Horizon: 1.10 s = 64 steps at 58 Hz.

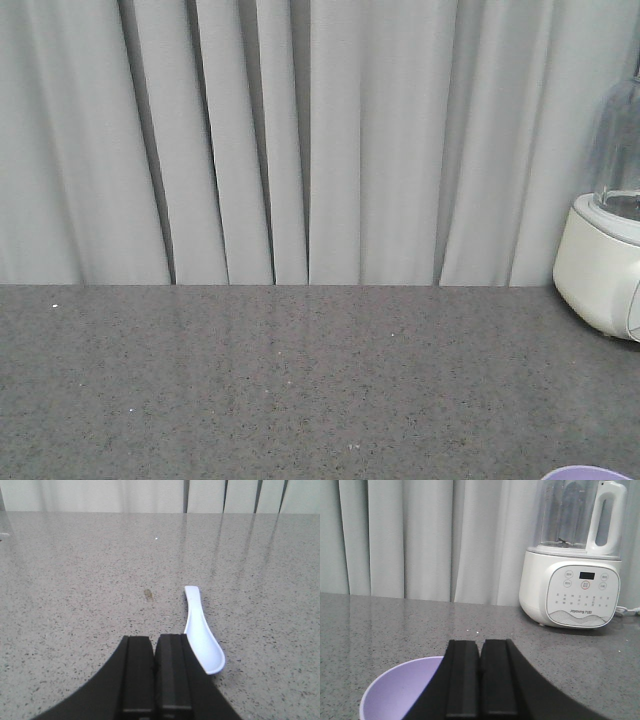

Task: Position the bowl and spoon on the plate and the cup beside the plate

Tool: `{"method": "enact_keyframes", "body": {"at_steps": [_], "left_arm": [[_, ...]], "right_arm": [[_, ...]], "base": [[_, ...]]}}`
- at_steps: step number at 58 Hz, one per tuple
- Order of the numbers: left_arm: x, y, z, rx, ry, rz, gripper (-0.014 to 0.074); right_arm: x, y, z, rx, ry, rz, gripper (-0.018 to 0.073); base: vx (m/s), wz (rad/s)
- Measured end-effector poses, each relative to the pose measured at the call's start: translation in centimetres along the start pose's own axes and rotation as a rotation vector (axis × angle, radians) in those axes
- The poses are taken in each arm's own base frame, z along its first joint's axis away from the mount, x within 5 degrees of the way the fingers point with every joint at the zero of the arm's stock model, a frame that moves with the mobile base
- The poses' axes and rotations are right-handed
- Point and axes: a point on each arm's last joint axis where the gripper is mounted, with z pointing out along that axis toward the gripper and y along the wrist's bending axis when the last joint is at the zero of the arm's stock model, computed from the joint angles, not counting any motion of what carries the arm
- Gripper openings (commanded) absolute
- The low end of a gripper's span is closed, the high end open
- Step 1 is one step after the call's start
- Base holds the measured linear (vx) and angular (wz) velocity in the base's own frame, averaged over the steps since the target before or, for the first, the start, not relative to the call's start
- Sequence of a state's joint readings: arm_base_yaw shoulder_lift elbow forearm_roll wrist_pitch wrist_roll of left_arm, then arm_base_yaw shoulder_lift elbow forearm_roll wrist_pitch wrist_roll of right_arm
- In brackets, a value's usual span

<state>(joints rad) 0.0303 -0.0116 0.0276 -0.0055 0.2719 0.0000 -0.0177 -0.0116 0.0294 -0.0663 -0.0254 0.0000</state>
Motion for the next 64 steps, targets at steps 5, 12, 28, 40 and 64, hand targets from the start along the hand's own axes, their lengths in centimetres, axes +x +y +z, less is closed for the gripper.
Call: {"method": "enact_keyframes", "body": {"at_steps": [5,12,28,40,64], "left_arm": [[-0.1,0.0,0.0,-0.003,-0.016,0.012,-0.0006],[-0.6,0.0,0.0,-0.003,-0.061,0.014,-0.0006],[-2.4,0.0,-0.3,0.005,-0.272,-0.038,-0.0005],[-10.5,-0.1,-3.9,-0.039,-0.561,0.163,0.0],[-15.9,0.3,3.5,-0.039,0.011,0.267,0.015]], "right_arm": [[0.0,0.0,0.0,0.0,0.0,0.0,-0.0009],[0.0,0.0,0.0,0.0,-0.001,0.0,-0.0009],[-0.8,0.0,0.0,0.0,-0.09,0.006,-0.0009],[-5.2,-0.4,-0.5,0.01,-0.063,0.029,-0.0009],[-8.0,-0.7,5.2,0.004,0.337,0.029,0.0053]], "base": [[0.0,0.0],[0.0,0.0],[0.0,0.0],[0.0,0.0],[0.0,0.0]]}}
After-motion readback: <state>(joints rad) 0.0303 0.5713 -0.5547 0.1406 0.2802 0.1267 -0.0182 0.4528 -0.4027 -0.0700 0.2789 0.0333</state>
